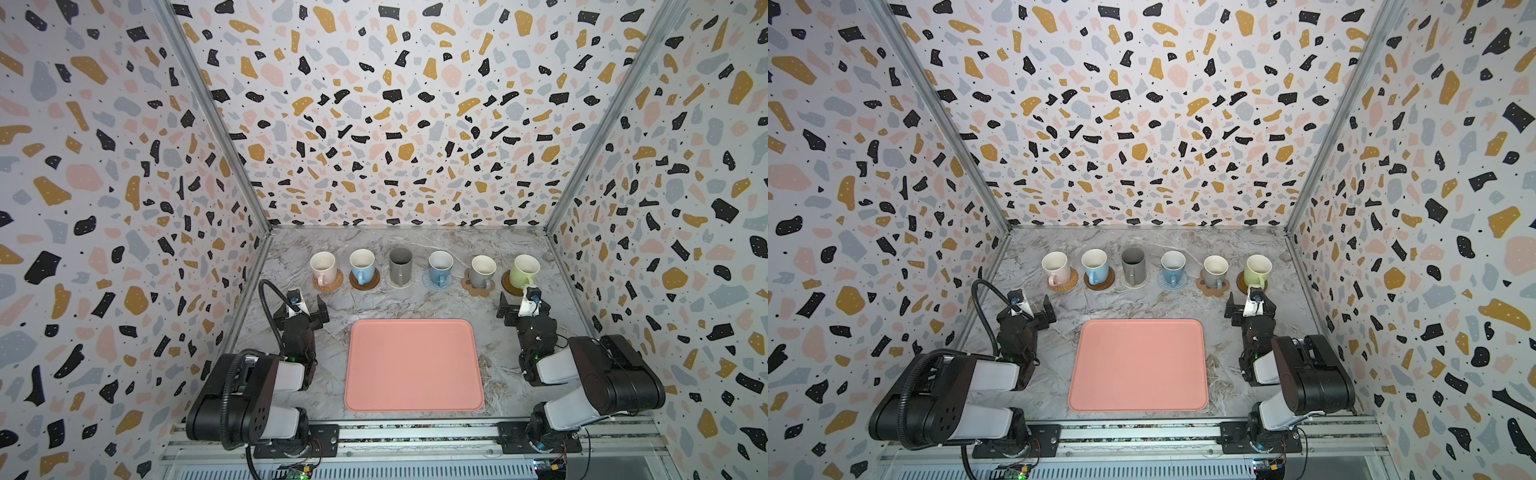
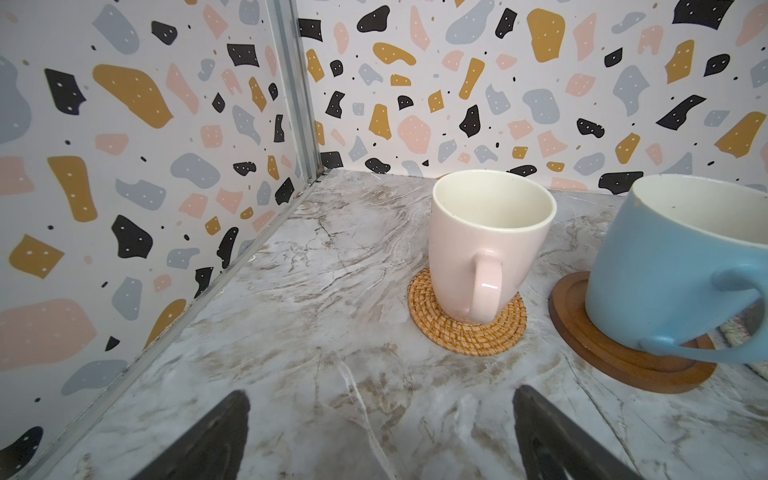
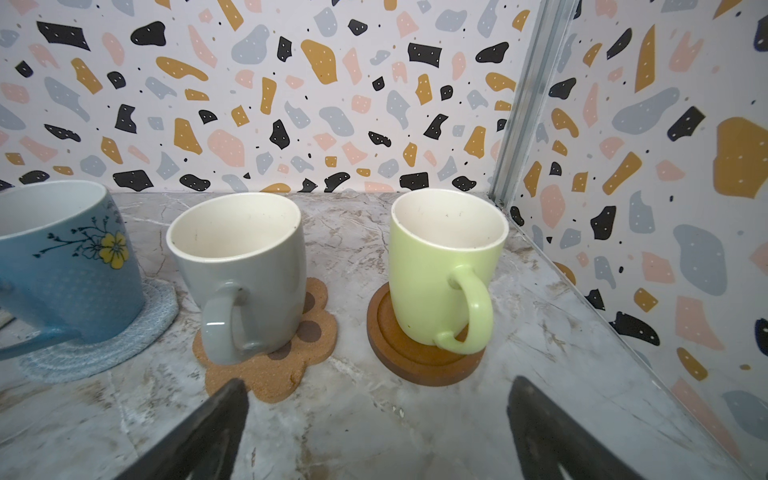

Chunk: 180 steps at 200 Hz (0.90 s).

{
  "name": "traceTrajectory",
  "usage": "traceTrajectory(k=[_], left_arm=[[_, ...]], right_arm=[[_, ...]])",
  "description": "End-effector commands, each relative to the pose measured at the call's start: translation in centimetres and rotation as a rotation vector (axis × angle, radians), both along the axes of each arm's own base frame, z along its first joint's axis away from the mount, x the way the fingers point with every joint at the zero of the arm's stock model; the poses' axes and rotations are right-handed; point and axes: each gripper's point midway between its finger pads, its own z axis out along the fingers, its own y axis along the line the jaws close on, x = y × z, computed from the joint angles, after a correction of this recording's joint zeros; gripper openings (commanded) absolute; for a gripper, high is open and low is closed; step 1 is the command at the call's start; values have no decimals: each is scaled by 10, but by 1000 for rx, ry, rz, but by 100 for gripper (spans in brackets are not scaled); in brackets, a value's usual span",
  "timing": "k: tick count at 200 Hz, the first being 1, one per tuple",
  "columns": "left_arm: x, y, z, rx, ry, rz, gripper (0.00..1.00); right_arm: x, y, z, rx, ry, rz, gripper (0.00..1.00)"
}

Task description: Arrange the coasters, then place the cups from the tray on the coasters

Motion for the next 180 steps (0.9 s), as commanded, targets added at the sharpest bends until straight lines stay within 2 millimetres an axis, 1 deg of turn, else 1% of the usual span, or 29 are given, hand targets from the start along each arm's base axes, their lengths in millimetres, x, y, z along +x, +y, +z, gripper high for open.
traceTrajectory(k=[1, 131, 153, 180], left_arm=[[6, -3, 20, 12, -69, -11, 100], [6, -3, 20, 11, -69, -12, 99], [6, -3, 20, 13, -68, -11, 99], [6, -3, 21, 12, -70, -12, 99]], right_arm=[[5, 0, 9, -9, -23, -5, 99], [5, 1, 8, -10, -22, -4, 99], [10, 1, 5, -8, -2, -4, 99], [7, 1, 7, -7, -13, -4, 99]])
